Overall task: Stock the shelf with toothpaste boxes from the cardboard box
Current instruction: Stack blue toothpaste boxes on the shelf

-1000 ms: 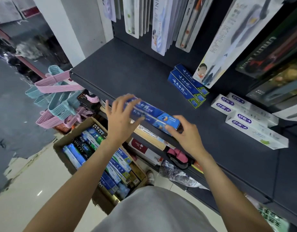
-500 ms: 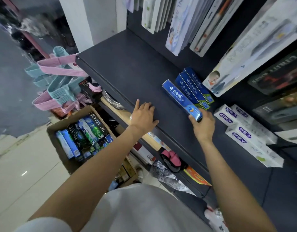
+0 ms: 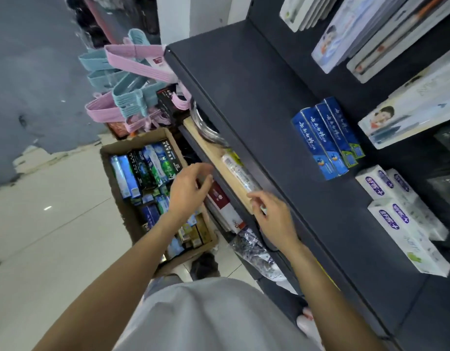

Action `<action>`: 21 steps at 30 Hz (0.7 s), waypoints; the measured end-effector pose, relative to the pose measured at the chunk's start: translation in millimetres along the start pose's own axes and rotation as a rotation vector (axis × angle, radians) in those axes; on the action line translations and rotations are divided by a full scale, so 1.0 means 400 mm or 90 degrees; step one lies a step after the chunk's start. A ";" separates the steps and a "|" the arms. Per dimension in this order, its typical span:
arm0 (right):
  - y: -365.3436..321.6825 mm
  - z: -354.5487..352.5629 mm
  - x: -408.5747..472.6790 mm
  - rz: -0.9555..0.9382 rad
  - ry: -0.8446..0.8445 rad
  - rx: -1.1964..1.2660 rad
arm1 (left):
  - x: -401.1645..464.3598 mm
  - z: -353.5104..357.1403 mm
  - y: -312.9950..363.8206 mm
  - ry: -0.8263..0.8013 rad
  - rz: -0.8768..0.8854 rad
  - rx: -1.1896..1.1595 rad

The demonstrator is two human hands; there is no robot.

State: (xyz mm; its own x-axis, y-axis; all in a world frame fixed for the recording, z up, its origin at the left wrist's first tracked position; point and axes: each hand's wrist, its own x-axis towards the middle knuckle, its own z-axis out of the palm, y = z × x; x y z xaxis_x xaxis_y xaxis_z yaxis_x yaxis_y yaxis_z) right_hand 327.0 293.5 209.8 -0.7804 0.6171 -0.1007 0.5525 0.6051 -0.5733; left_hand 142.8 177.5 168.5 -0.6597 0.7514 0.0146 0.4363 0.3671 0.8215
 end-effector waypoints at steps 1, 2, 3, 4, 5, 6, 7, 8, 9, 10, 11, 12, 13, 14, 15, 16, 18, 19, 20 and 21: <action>-0.023 0.040 -0.003 -0.001 -0.075 -0.006 | -0.039 -0.037 -0.042 0.000 -0.064 -0.002; -0.045 0.084 -0.004 -0.004 -0.139 -0.017 | -0.078 -0.072 -0.090 -0.007 -0.132 0.006; -0.065 0.133 -0.002 -0.006 -0.194 -0.021 | -0.114 -0.108 -0.139 -0.017 -0.196 0.023; -0.083 0.185 0.004 -0.005 -0.246 -0.021 | -0.147 -0.140 -0.190 -0.026 -0.250 0.040; -0.096 0.238 0.012 -0.001 -0.298 -0.031 | -0.177 -0.168 -0.236 -0.034 -0.297 0.057; -0.104 0.294 0.023 -0.003 -0.342 -0.047 | -0.205 -0.191 -0.280 -0.042 -0.341 0.072; -0.107 0.354 0.035 -0.004 -0.370 -0.061 | -0.232 -0.210 -0.323 -0.050 -0.380 0.085; -0.107 0.416 0.047 -0.002 -0.388 -0.063 | -0.256 -0.222 -0.367 -0.060 -0.418 0.096; -0.100 0.479 0.061 0.006 -0.400 -0.065 | -0.276 -0.227 -0.410 -0.072 -0.454 0.103; -0.088 0.544 0.075 0.012 -0.408 -0.071 | -0.292 -0.224 -0.455 -0.085 -0.487 0.109; -0.072 0.608 0.090 0.023 -0.410 -0.086 | -0.305 -0.213 -0.503 -0.096 -0.516 0.117; -0.052 0.671 0.106 0.037 -0.407 -0.100 | -0.314 -0.199 -0.549 -0.103 -0.538 0.129; -0.030 0.732 0.120 0.062 -0.405 -0.109 | -0.318 -0.182 -0.590 -0.102 -0.550 0.143; -0.008 0.788 0.132 0.088 -0.404 -0.121 | -0.322 -0.161 -0.627 -0.092 -0.543 0.159; 0.014 0.840 0.142 0.110 -0.400 -0.143 | -0.322 -0.137 -0.656 -0.073 -0.510 0.171; 0.038 0.888 0.149 0.130 -0.389 -0.172 | -0.319 -0.109 -0.679 -0.053 -0.459 0.176; 0.090 0.970 0.161 0.163 -0.348 -0.228 | -0.297 -0.040 -0.709 -0.051 -0.358 0.180; 0.113 1.003 0.166 0.169 -0.328 -0.259 | -0.282 0.001 -0.719 -0.073 -0.329 0.183; 0.133 1.033 0.170 0.165 -0.316 -0.287 | -0.269 0.047 -0.735 -0.099 -0.319 0.183; 0.154 1.060 0.172 0.158 -0.306 -0.310 | -0.258 0.094 -0.754 -0.122 -0.327 0.175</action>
State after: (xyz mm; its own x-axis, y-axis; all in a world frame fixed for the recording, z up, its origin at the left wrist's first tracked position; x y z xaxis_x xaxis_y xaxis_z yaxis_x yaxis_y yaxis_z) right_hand 183.2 160.1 -177.3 -0.5952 0.5443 -0.5912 0.7107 0.6999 -0.0711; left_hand 102.3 9.7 -102.1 -0.7170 0.5165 -0.4681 0.2505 0.8176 0.5185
